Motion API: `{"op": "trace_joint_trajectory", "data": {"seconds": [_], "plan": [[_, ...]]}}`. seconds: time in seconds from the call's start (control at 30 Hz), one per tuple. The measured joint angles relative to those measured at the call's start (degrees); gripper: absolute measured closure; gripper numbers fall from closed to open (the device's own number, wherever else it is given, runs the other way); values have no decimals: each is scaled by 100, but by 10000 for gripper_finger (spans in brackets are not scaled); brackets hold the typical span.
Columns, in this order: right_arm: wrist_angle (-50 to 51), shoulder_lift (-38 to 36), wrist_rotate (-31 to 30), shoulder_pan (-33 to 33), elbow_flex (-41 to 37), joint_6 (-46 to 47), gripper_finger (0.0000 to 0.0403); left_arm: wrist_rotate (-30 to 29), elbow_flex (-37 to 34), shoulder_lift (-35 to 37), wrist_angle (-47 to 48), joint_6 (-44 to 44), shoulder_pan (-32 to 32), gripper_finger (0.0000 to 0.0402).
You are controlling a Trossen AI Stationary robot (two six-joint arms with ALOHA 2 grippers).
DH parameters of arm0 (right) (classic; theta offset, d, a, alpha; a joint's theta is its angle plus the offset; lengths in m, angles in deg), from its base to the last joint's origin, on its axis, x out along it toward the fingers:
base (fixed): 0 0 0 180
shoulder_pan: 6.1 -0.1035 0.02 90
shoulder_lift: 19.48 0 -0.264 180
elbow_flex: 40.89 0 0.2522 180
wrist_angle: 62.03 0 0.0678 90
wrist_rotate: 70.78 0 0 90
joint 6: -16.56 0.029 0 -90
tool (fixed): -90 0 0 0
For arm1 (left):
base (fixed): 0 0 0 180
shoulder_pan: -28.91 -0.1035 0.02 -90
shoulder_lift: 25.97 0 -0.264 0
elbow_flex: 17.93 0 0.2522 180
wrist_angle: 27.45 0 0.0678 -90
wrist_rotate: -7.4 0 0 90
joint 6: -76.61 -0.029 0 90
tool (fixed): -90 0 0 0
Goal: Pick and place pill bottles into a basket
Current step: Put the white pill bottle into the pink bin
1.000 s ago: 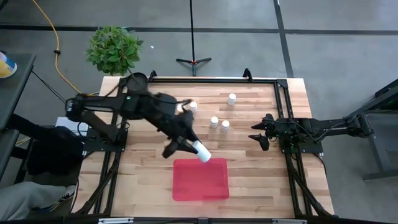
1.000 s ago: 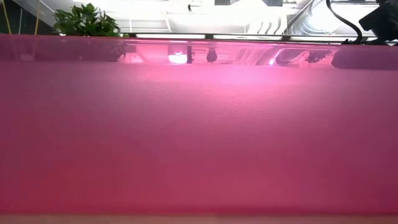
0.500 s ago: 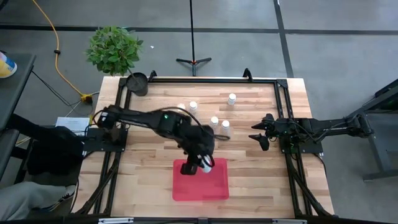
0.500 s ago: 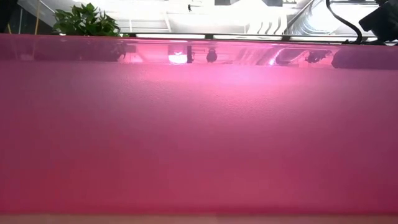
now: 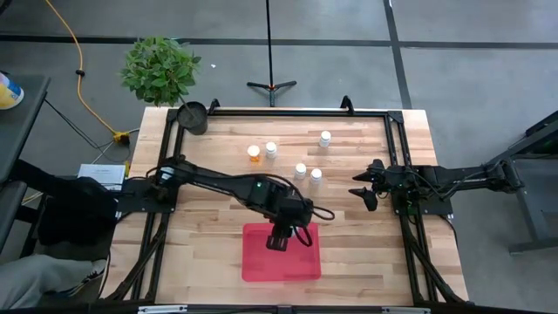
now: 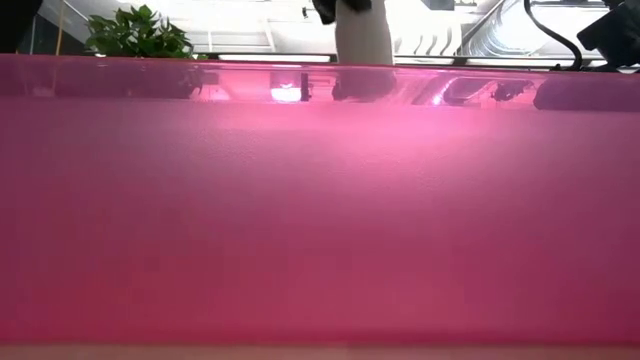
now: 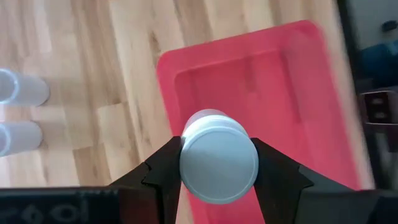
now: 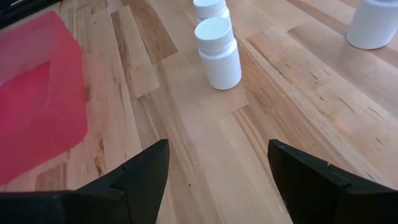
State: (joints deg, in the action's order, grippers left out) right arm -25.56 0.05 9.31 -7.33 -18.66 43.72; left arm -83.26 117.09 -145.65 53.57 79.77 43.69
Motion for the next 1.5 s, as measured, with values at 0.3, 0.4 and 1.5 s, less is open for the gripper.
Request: {"op": "trace_joint_trajectory", "data": {"seconds": [0.3, 0.4, 1.5], "plan": [[17, 2, -18, 0, 0, 4, 139, -99, -4, -303, -383, -16, 0, 206], [28, 2, -20, 0, 0, 4, 139, -21, 4, -399, -554, -17, 0, 206], [-31, 151, -151, 0, 2, 4, 139, -244, -5, -1096, -686, -603, 200, 206]]}}
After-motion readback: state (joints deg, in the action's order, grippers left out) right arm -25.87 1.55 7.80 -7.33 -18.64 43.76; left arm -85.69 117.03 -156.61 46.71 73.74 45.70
